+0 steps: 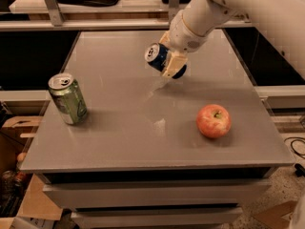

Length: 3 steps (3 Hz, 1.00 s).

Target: Knock pepsi can over

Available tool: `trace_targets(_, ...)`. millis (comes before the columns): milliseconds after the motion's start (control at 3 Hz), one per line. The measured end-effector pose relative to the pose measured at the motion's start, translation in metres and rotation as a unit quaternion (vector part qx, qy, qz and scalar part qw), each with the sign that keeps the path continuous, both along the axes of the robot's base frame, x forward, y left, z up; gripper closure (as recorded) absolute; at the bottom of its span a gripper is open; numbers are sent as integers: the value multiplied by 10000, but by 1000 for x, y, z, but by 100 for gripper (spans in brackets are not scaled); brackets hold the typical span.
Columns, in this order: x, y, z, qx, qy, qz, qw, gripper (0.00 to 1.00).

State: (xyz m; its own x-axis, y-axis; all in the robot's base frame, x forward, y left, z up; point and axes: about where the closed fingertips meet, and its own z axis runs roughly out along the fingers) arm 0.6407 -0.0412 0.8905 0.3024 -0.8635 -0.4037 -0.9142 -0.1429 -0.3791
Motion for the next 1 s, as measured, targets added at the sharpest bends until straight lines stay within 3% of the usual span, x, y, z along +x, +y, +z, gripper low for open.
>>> trace_targets(333, 2, -1, -4, -763, -136, 38, 9970, 100)
trace_targets(667, 2, 0, -10, -1502, -272, 79, 9883, 100)
trace_targets(1000, 2, -1, -16, -2132, -323, 108, 9764, 100)
